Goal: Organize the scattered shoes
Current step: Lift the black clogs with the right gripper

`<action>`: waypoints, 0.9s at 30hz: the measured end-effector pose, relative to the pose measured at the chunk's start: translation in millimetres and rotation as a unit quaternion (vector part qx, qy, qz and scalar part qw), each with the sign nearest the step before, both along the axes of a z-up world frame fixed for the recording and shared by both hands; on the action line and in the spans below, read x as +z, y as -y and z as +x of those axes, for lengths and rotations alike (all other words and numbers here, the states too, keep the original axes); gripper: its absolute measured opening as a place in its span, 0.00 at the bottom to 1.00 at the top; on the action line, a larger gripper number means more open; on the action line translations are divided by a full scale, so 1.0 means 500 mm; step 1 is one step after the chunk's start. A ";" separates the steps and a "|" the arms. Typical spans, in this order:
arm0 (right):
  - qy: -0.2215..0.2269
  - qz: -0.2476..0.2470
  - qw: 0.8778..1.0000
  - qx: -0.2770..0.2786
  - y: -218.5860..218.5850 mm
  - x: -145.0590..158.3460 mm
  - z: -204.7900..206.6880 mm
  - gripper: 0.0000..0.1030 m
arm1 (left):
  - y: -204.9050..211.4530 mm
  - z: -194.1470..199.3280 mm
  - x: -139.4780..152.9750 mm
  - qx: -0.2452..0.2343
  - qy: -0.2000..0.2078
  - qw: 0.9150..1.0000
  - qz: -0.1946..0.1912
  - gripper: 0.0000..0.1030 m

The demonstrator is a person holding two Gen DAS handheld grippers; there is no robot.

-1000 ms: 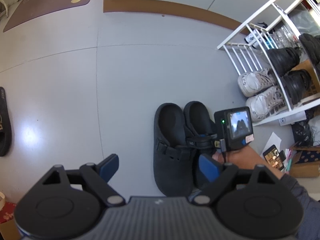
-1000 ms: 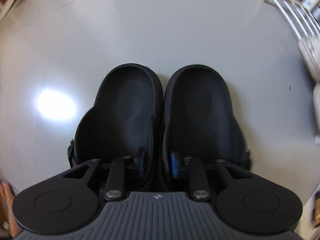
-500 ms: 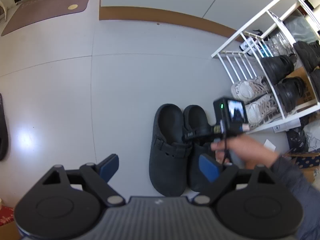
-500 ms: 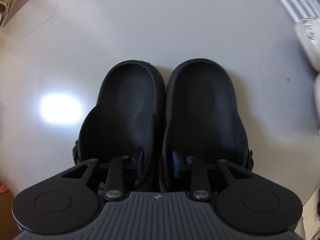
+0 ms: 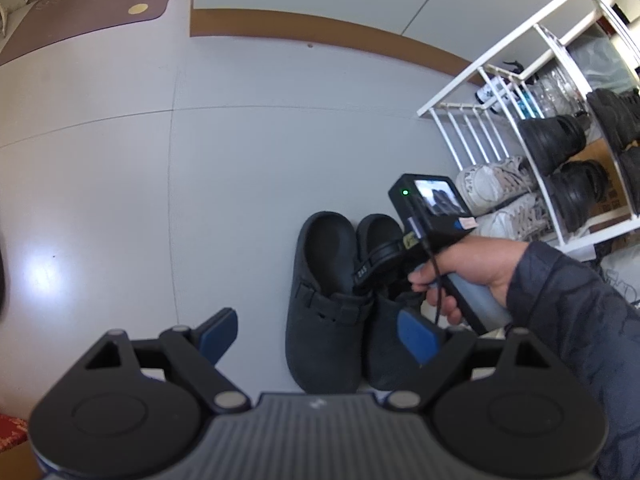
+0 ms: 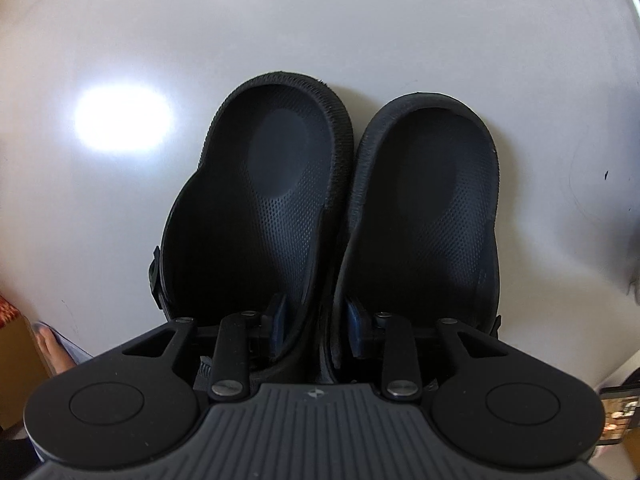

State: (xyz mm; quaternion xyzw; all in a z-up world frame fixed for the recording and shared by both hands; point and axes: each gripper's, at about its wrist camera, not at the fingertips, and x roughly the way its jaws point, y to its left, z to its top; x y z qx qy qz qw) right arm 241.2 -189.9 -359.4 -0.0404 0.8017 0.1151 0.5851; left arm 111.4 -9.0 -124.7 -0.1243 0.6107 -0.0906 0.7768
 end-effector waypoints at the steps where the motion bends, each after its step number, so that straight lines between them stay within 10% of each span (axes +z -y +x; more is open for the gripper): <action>1: -0.007 -0.004 1.000 0.001 -0.004 -0.004 -0.002 0.35 | 0.000 0.002 -0.001 0.001 0.000 1.000 0.000 0.87; 15: 0.002 -0.014 0.999 -0.031 -0.007 -0.015 -0.019 0.28 | -0.009 -0.002 -0.005 0.002 -0.004 1.000 0.012 0.87; 27: 0.104 -0.005 0.993 -0.055 0.015 0.108 -0.037 0.26 | 0.005 -0.008 0.023 -0.012 0.020 1.000 0.012 0.87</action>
